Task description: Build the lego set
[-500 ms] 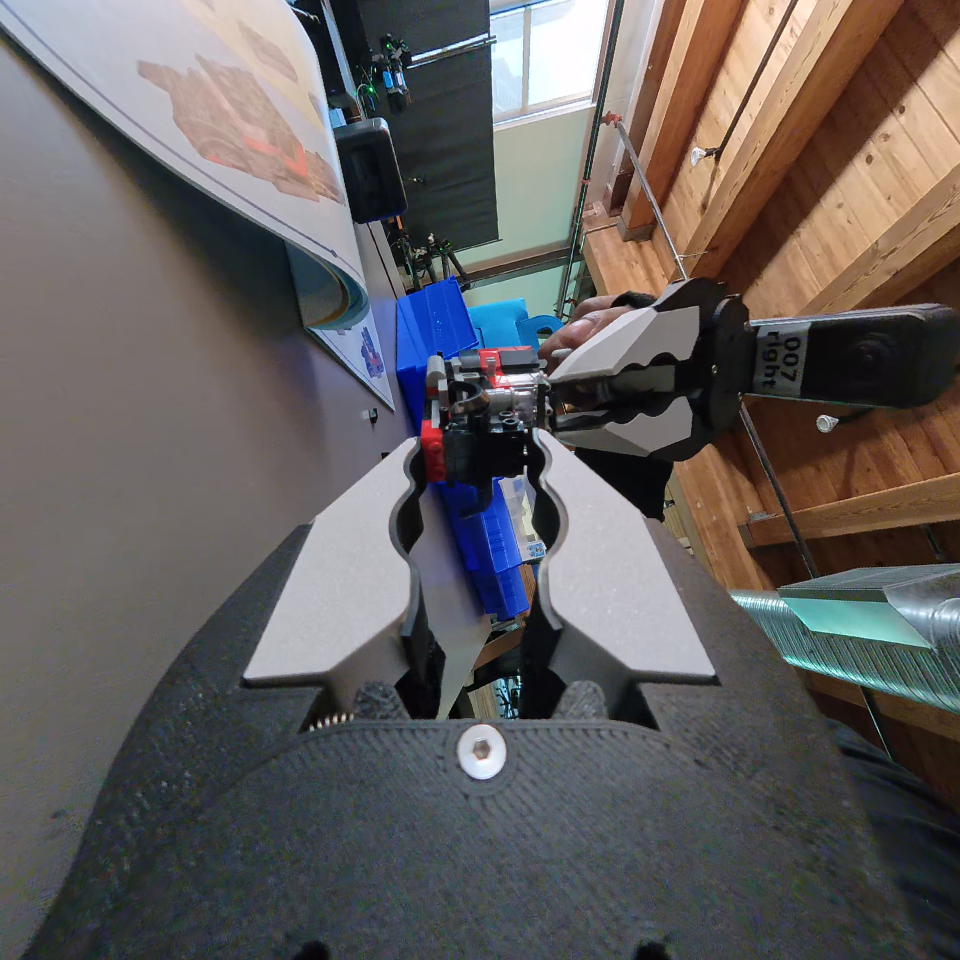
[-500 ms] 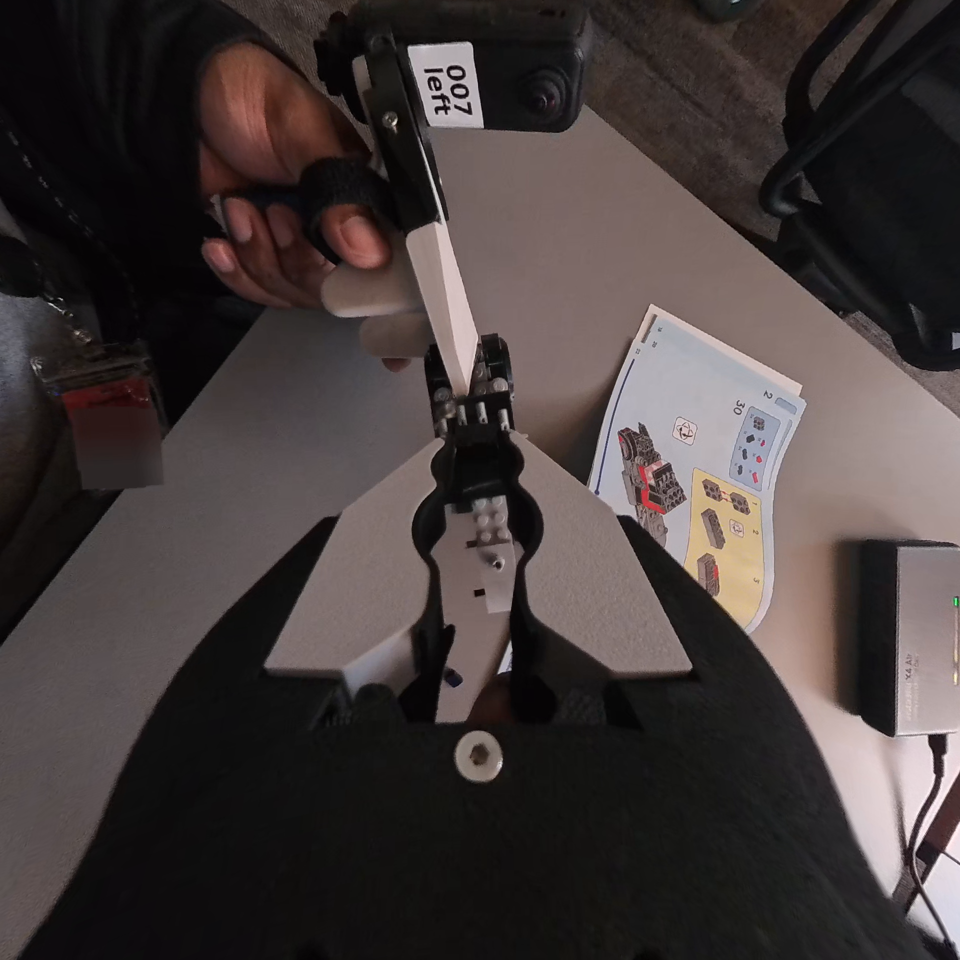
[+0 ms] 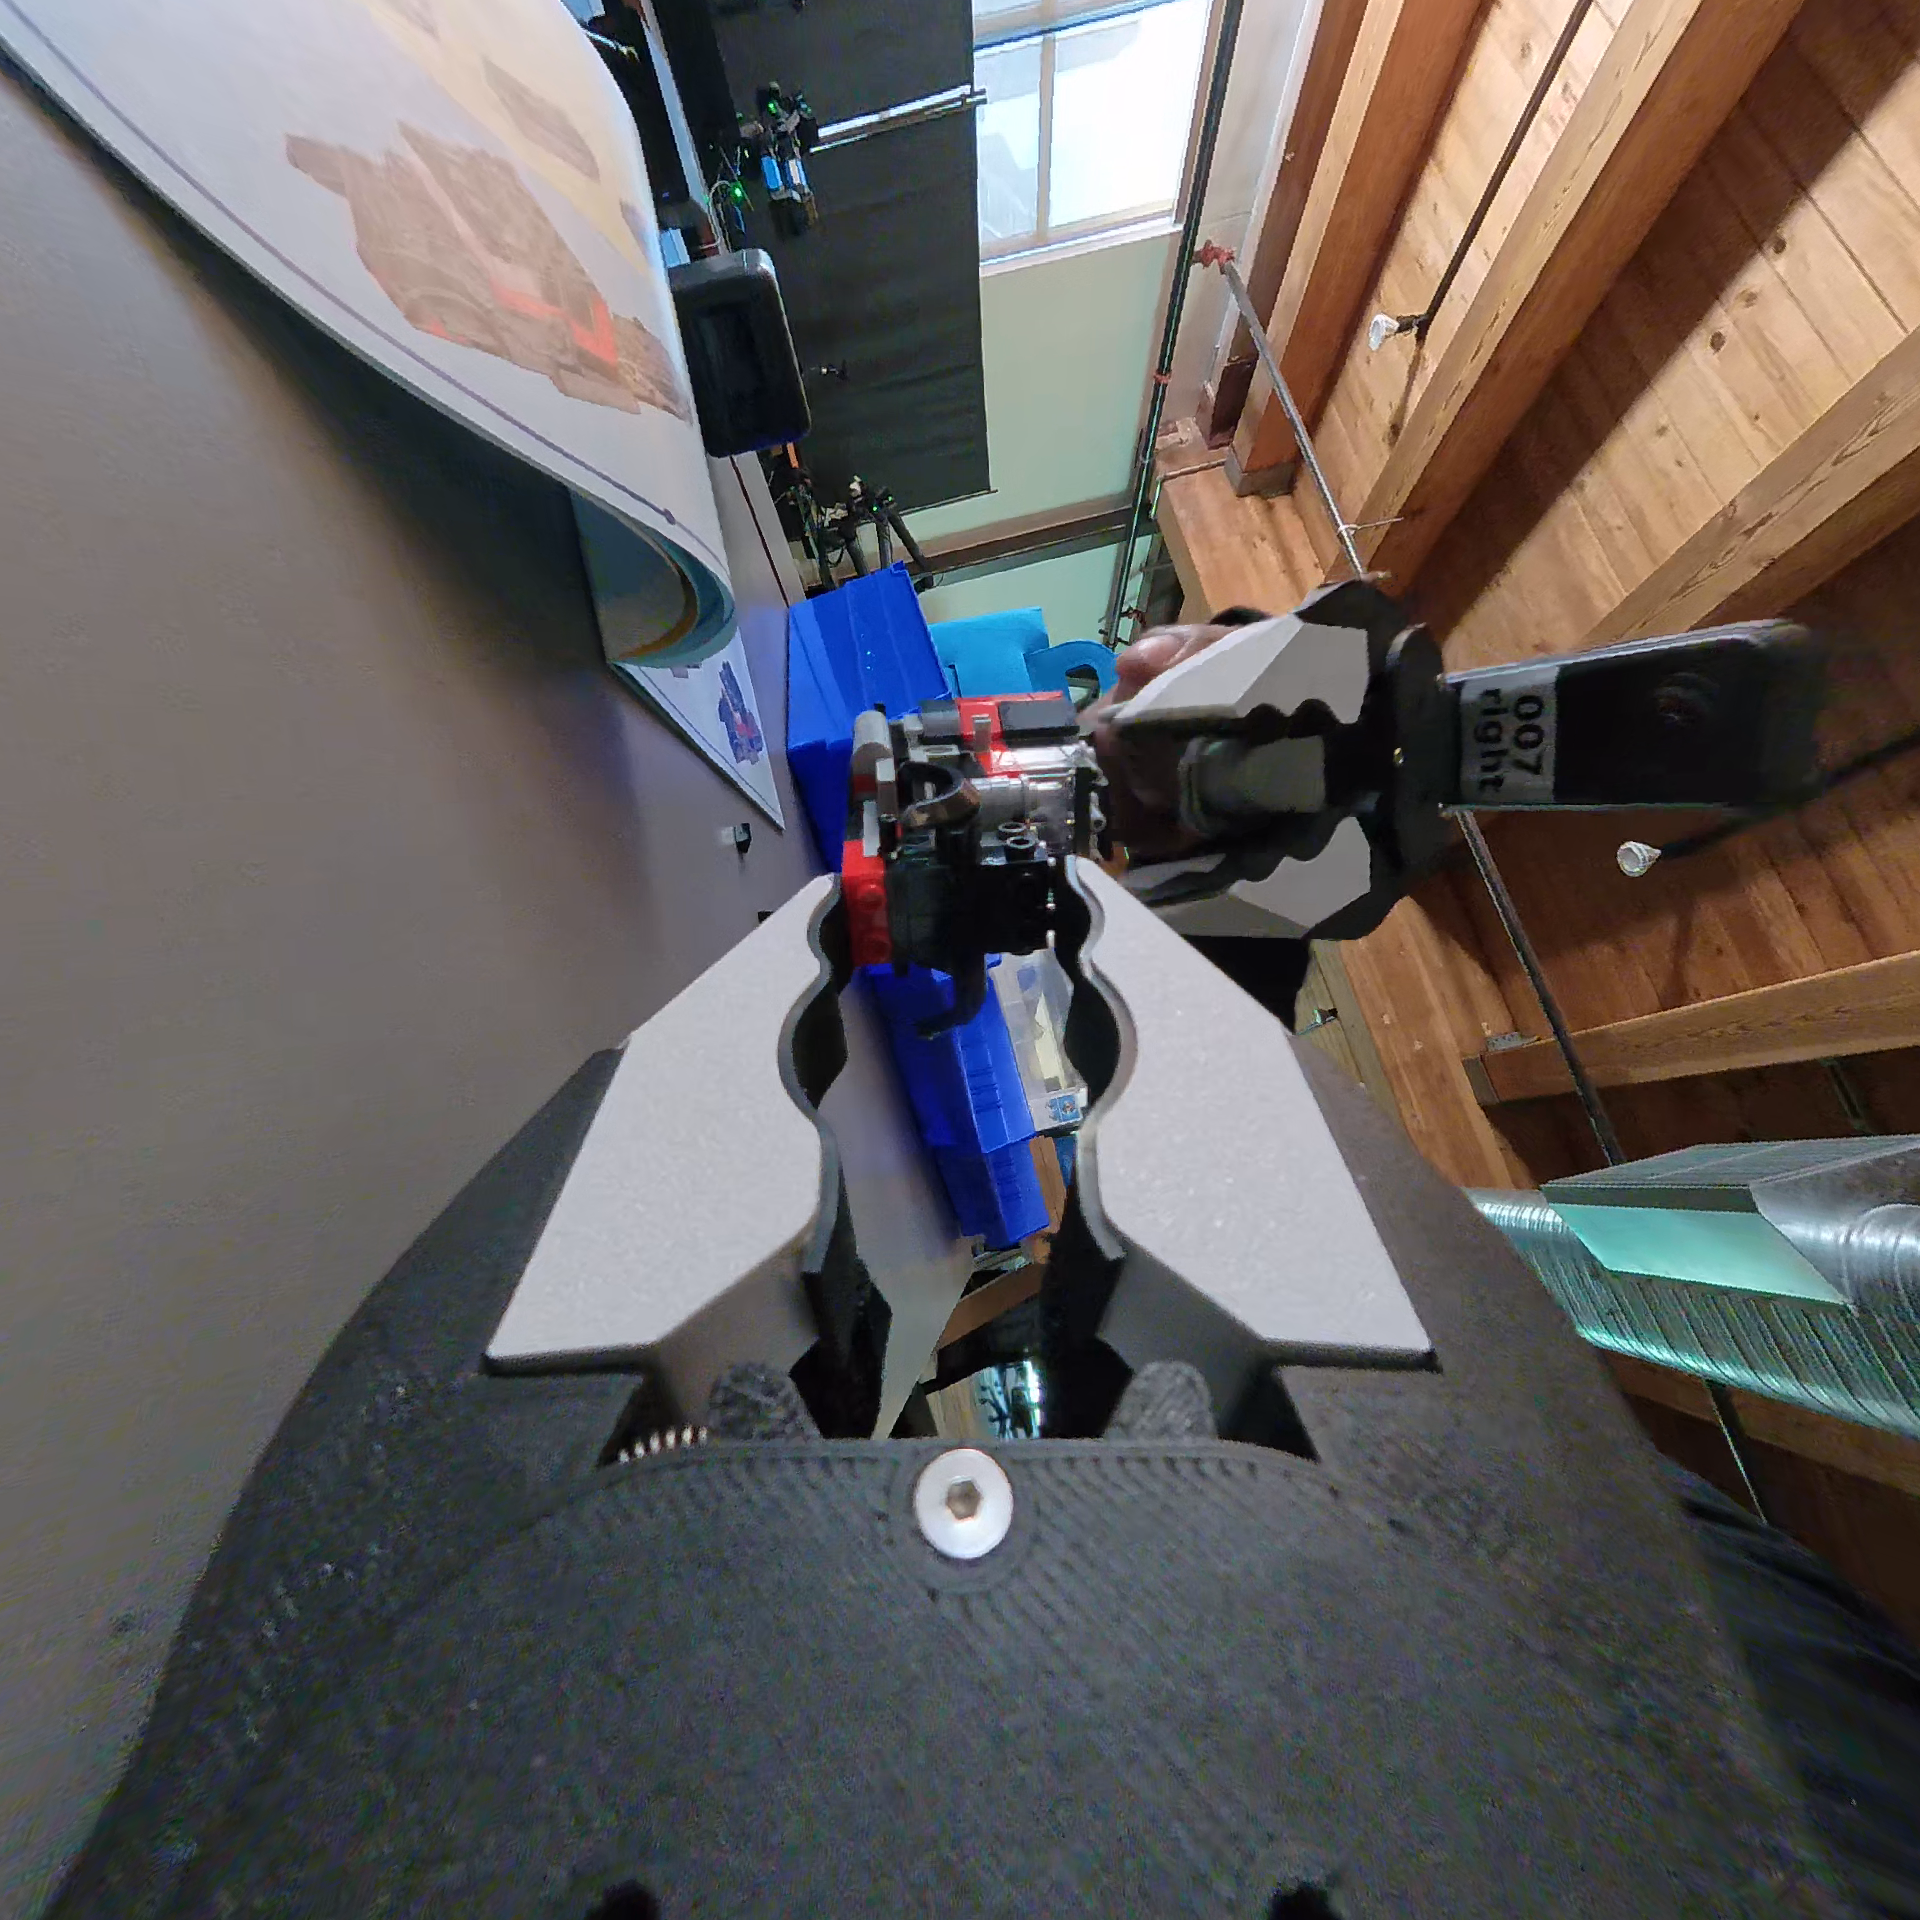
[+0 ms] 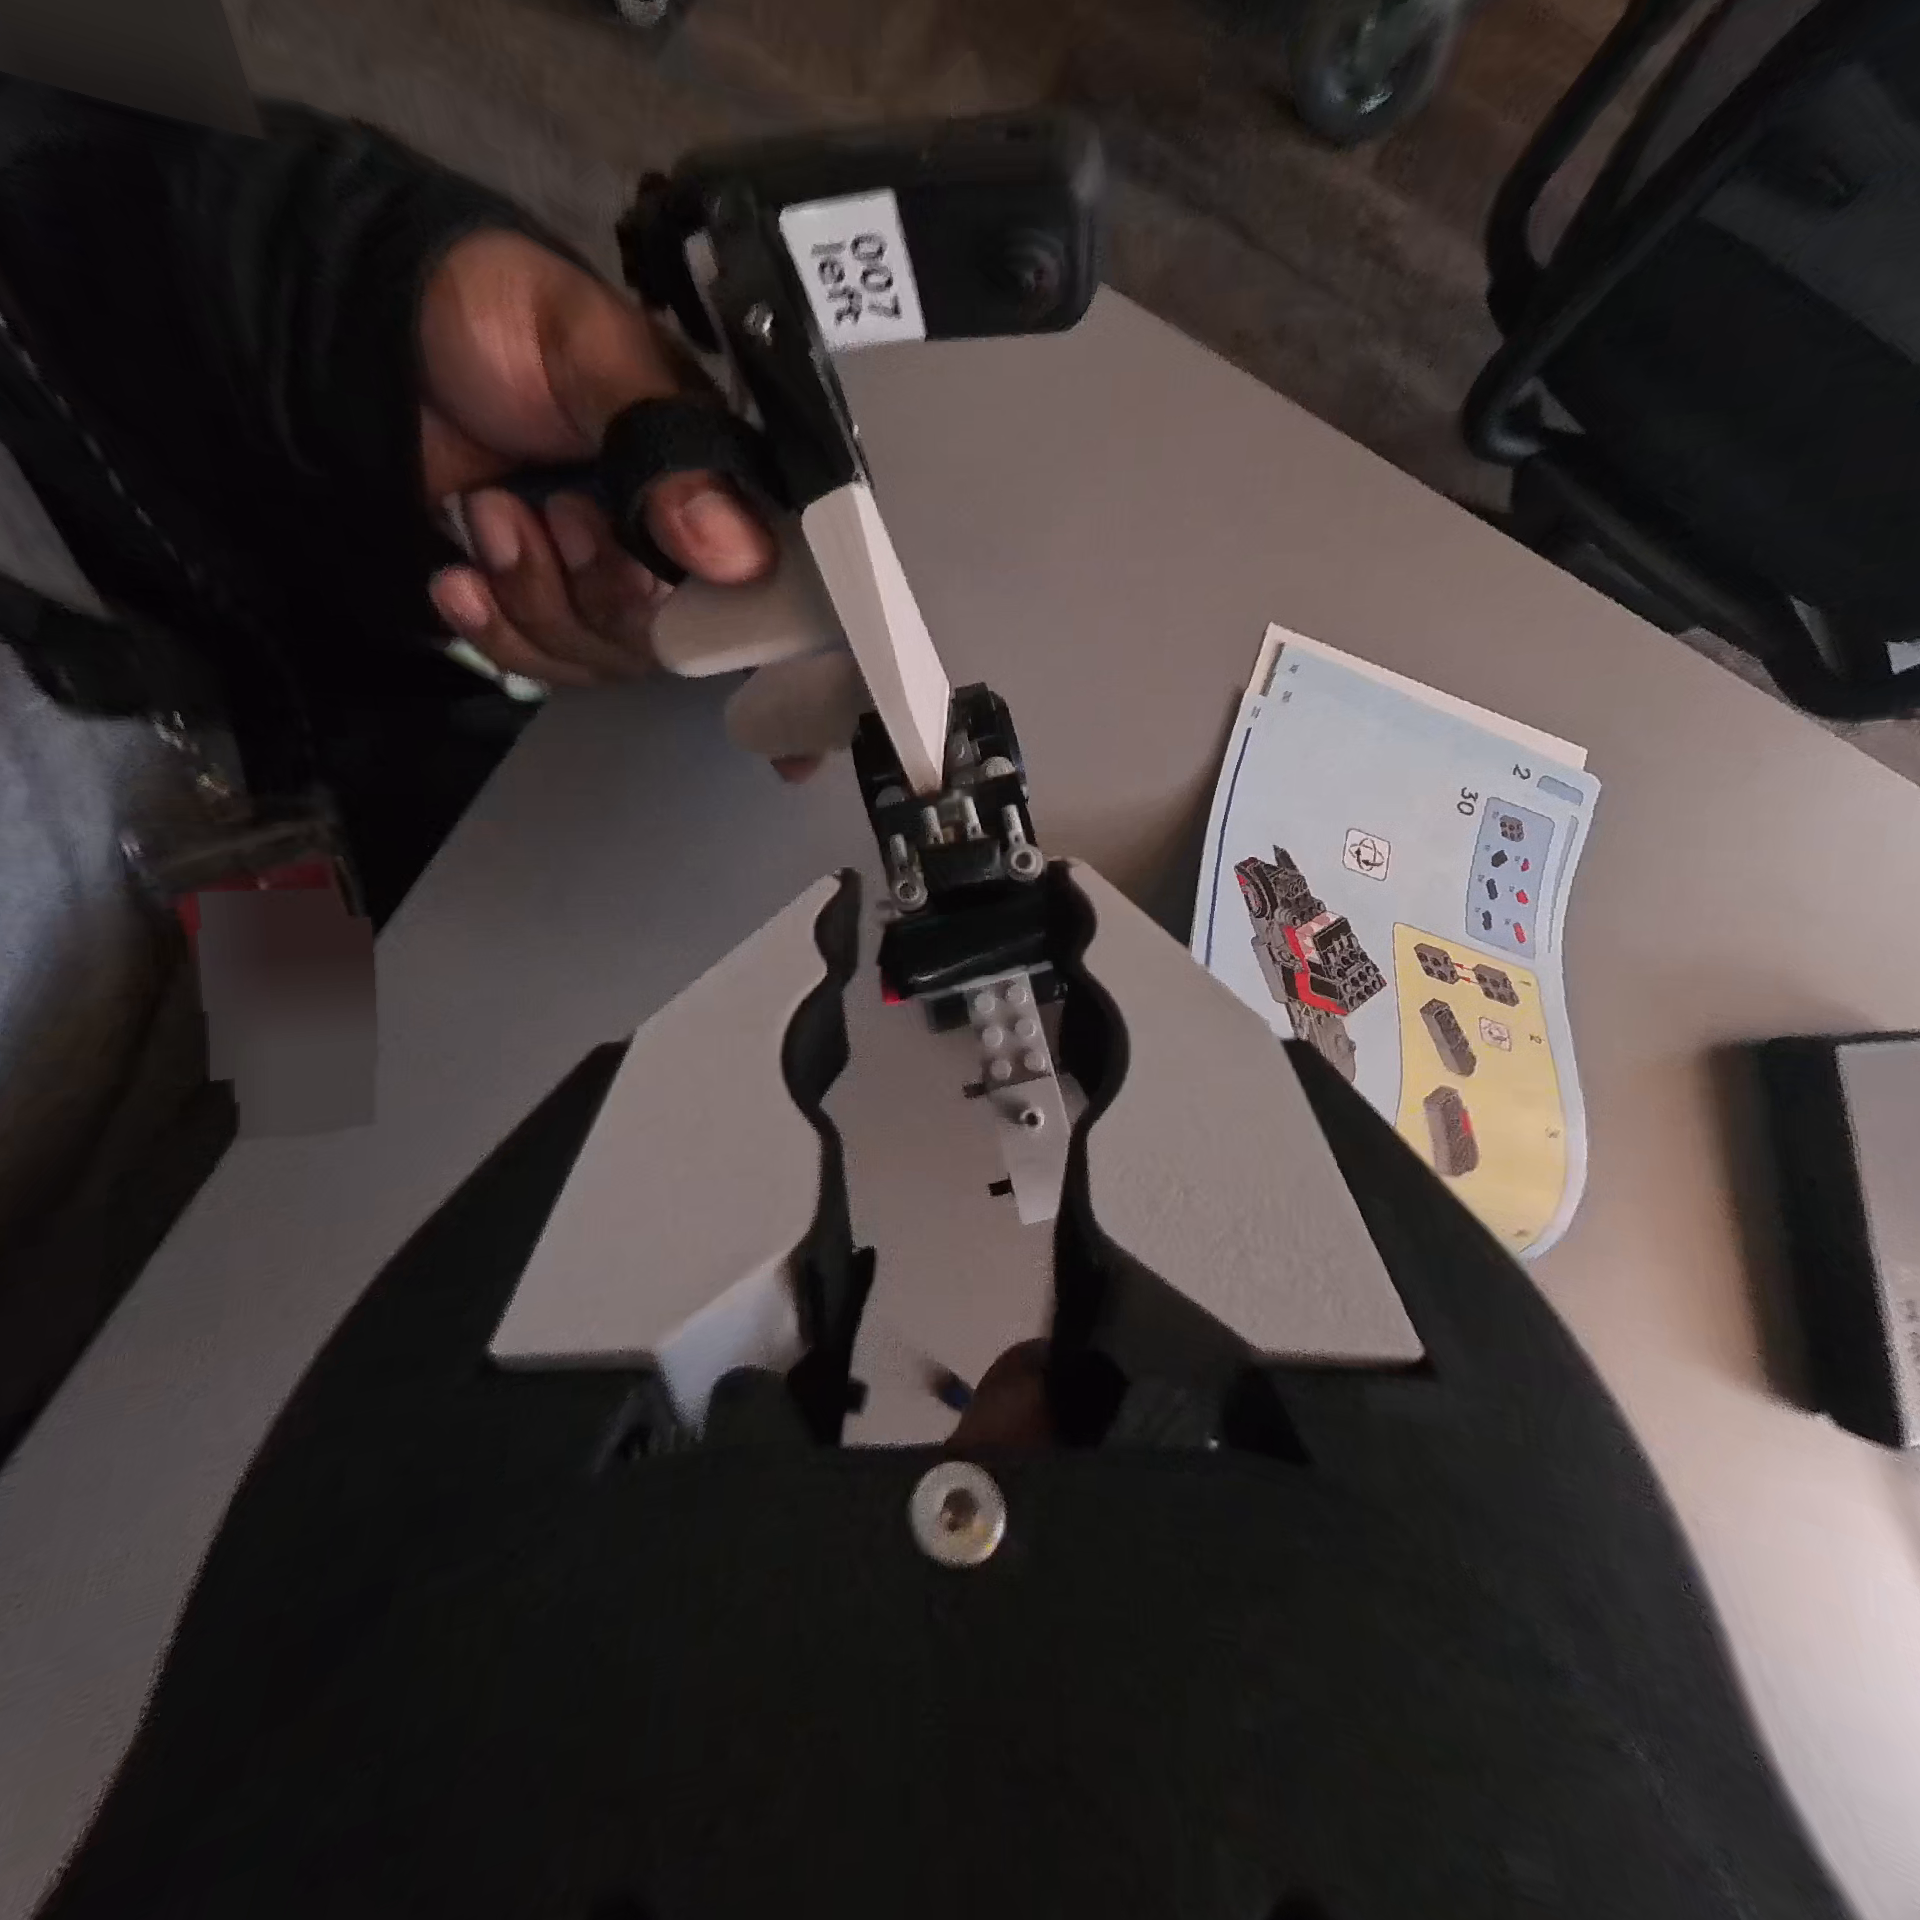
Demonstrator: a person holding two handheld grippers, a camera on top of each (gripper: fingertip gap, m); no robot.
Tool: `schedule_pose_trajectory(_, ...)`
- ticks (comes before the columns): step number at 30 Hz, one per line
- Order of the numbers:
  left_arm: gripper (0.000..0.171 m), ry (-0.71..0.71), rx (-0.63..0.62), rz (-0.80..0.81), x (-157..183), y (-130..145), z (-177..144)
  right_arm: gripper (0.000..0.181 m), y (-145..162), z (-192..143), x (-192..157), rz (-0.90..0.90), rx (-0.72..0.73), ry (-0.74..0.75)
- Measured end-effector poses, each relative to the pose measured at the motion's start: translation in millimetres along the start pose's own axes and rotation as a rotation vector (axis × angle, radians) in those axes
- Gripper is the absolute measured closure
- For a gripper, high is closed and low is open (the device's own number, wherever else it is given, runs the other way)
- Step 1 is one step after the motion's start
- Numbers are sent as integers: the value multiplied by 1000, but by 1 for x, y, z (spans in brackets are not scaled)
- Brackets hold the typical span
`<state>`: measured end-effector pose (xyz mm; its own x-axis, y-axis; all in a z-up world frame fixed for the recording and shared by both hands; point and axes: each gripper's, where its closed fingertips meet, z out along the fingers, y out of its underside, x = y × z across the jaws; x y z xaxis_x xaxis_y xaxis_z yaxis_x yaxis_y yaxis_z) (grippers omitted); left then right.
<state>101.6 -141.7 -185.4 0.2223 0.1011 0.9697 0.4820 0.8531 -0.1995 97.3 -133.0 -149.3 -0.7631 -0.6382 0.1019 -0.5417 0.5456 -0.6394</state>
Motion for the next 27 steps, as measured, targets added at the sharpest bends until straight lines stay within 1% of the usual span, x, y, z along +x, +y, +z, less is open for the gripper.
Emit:
schedule_pose_trajectory(2, 133, 5, 3, -4, 0, -1, 0, 132, -1, -4, 4, 119, 69, 57)
schedule_pose_trajectory(4, 133, 12, 6, -8, 1, -1, -1, 120, 7, -5, 11, 294, 119, 150)
schedule_pose_trajectory(6, 133, 16, 10, -11, 2, -2, -1, 121, 15, -4, 15, 505, 188, 216)
schedule_pose_trajectory(8, 133, 17, 11, -10, 2, -2, -1, 122, 15, -6, 16, 693, 308, 237)
schedule_pose_trajectory(10, 133, 15, 12, -7, 2, -2, -1, 124, 10, -10, 15, 809, 425, 224)
schedule_pose_trajectory(11, 133, 14, 14, -5, 2, -2, -1, 126, 9, -12, 17, 837, 450, 239)
schedule_pose_trajectory(14, 133, 8, 19, -3, 1, -3, -1, 128, 11, -13, 19, 857, 429, 305)
schedule_pose_trajectory(19, 133, 0, 21, 7, 0, -3, -1, 129, 15, 1, 17, 848, 309, 352)
schedule_pose_trajectory(23, 133, 0, 21, 11, 1, -3, -2, 130, 12, 0, 18, 870, 346, 319)
schedule_pose_trajectory(27, 133, 1, 20, 9, 1, -3, -1, 131, 16, -1, 19, 884, 341, 320)
